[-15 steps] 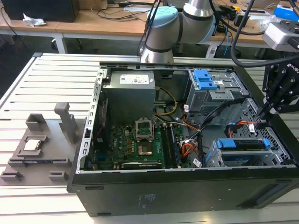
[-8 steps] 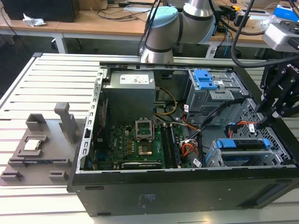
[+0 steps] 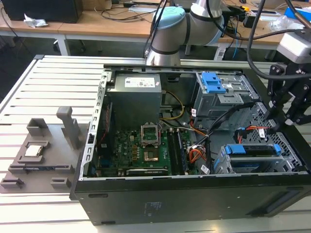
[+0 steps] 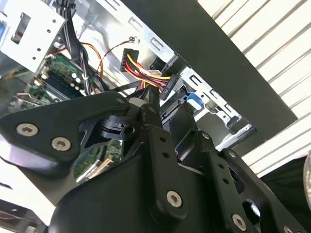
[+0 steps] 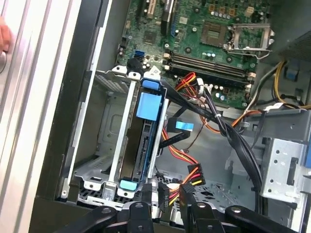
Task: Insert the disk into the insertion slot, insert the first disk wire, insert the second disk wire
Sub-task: 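Insert the first disk wire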
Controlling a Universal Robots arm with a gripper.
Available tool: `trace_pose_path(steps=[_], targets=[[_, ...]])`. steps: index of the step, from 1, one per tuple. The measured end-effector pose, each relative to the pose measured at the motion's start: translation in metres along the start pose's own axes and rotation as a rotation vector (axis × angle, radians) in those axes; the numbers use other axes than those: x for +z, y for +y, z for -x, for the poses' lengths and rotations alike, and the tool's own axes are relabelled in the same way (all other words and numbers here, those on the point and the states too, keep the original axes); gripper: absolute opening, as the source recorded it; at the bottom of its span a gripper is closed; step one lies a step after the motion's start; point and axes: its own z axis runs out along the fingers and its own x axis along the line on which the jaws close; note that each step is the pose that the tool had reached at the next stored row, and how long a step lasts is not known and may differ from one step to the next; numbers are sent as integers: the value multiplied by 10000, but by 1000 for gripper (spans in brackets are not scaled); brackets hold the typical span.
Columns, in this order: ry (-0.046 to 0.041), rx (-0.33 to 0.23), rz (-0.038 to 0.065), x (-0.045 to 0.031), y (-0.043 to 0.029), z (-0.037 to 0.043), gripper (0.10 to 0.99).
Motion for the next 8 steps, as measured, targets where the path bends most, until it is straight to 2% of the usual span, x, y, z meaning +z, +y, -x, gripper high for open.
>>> trace_pose_path(steps=[3,7,8], targets=[[40,-14,8,77,-4,2,361],[374,-62,85,140,-12,2,361],[409,-79,92,151,-15,2,361]])
